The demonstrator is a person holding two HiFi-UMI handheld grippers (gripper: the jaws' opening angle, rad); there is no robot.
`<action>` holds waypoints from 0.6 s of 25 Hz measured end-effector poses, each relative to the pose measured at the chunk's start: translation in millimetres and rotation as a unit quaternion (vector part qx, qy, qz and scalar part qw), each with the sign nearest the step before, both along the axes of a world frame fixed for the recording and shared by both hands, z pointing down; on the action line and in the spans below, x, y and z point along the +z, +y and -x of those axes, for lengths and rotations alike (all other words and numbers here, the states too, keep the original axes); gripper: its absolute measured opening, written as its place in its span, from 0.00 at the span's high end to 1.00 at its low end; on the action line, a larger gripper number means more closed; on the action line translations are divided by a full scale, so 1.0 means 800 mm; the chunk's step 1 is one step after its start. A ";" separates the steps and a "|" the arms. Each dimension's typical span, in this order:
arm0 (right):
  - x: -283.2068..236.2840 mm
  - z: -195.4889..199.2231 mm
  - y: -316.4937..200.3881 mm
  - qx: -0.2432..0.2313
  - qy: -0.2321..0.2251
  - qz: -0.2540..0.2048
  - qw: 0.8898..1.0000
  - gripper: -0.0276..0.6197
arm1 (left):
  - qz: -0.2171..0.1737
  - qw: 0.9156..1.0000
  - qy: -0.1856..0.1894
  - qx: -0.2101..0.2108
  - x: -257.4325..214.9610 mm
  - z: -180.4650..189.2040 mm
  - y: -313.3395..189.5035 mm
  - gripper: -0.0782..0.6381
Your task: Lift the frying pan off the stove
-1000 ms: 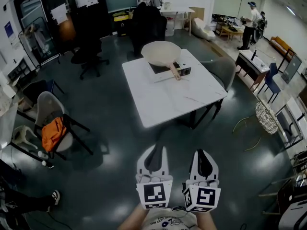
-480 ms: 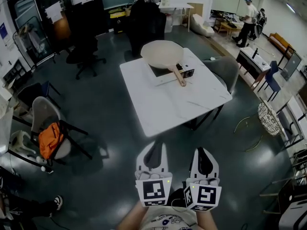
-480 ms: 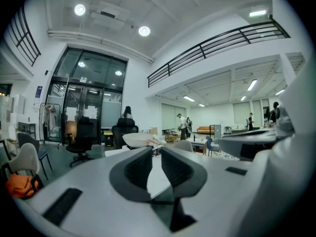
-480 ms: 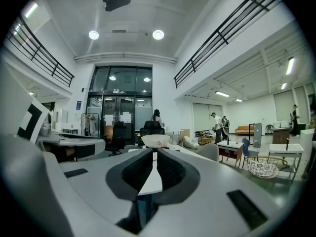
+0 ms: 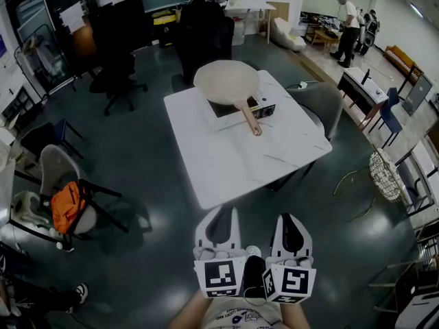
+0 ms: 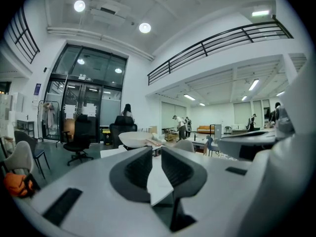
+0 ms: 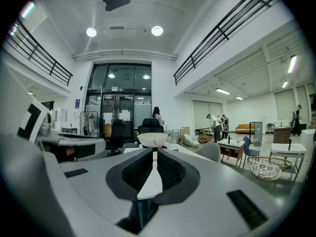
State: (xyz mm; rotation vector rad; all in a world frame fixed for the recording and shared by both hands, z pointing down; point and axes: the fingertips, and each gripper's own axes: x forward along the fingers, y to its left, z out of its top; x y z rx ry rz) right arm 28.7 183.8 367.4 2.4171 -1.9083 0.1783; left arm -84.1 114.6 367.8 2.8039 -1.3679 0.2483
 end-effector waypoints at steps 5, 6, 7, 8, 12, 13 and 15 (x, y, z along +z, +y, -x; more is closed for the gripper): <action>-0.002 -0.028 -0.053 -0.026 -0.002 -0.002 1.000 0.90 | -0.003 1.000 -0.002 -0.021 -0.002 -0.027 -0.042 0.80; -0.003 -0.035 -0.063 -0.031 -0.001 -0.004 0.999 0.90 | -0.004 1.000 -0.002 -0.026 -0.003 -0.032 -0.050 0.80; -0.004 -0.042 -0.073 -0.037 -0.001 -0.006 0.999 0.90 | -0.005 0.999 -0.003 -0.031 -0.003 -0.038 -0.059 0.80; -0.005 -0.048 -0.083 -0.041 -0.001 -0.007 0.999 0.90 | -0.005 0.999 -0.003 -0.037 -0.003 -0.043 -0.067 0.80; -0.008 -0.075 -0.114 -0.060 -0.002 -0.006 0.998 0.90 | -0.002 0.998 -0.004 -0.056 -0.005 -0.065 -0.093 0.80; -0.009 -0.081 -0.121 -0.066 -0.001 -0.006 0.998 0.90 | 0.000 0.998 -0.004 -0.061 -0.004 -0.070 -0.099 0.80; -0.010 -0.092 -0.135 -0.076 0.000 -0.004 0.997 0.90 | 0.004 0.998 -0.002 -0.070 -0.003 -0.081 -0.111 0.80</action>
